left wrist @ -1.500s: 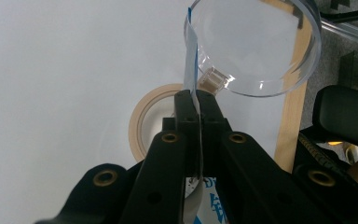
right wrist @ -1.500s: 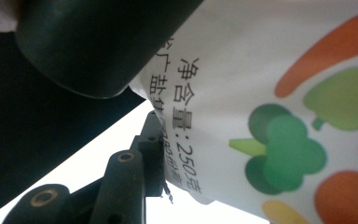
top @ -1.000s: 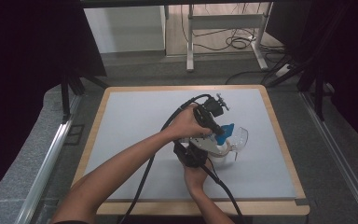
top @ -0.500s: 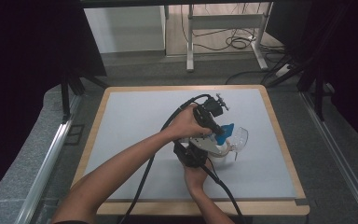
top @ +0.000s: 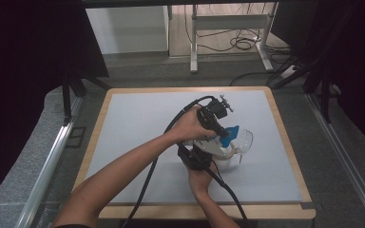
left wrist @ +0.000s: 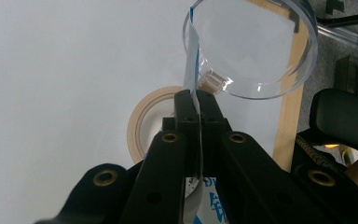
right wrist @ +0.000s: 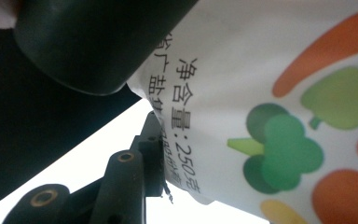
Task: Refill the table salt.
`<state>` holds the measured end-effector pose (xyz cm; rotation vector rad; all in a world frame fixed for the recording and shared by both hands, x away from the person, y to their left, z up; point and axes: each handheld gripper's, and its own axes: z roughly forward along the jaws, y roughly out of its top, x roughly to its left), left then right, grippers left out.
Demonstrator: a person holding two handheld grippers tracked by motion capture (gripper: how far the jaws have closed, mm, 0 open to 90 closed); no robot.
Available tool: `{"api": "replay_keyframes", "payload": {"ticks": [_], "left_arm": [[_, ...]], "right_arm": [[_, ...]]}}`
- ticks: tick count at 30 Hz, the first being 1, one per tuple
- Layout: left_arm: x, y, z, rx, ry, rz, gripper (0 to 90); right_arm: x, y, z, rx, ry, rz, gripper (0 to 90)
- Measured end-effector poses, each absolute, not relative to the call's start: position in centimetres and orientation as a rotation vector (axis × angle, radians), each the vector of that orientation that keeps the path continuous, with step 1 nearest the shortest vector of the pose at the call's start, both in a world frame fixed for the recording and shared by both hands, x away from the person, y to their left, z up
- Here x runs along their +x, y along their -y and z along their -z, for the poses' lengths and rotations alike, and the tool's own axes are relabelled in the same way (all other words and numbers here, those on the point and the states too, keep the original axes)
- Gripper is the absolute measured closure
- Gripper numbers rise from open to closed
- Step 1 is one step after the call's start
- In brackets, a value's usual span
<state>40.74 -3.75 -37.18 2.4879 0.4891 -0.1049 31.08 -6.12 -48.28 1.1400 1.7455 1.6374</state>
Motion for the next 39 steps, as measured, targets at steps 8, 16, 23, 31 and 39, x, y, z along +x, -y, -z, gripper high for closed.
{"api": "replay_keyframes", "payload": {"ticks": [8, 16, 23, 31, 39], "left_arm": [[40.6, 3.7, 37.5, 2.480, -0.487, 0.119, 90.0], [40.5, 3.5, 37.4, 2.465, -0.482, 0.125, 90.0], [40.4, 3.0, 37.4, 2.446, -0.487, 0.133, 90.0], [40.3, 2.3, 37.5, 2.412, -0.493, 0.143, 90.0], [40.0, 1.6, 37.6, 2.372, -0.497, 0.165, 90.0]], "right_arm": [[30.9, 6.3, 48.6, 1.124, -1.767, -1.617, 62.3], [30.8, 6.6, 48.9, 1.119, -1.780, -1.607, 62.6], [30.6, 6.5, 49.1, 1.102, -1.802, -1.577, 62.6], [30.3, 6.5, 49.5, 1.095, -1.832, -1.545, 62.6], [29.7, 6.6, 50.2, 1.096, -1.843, -1.517, 62.6]]}}
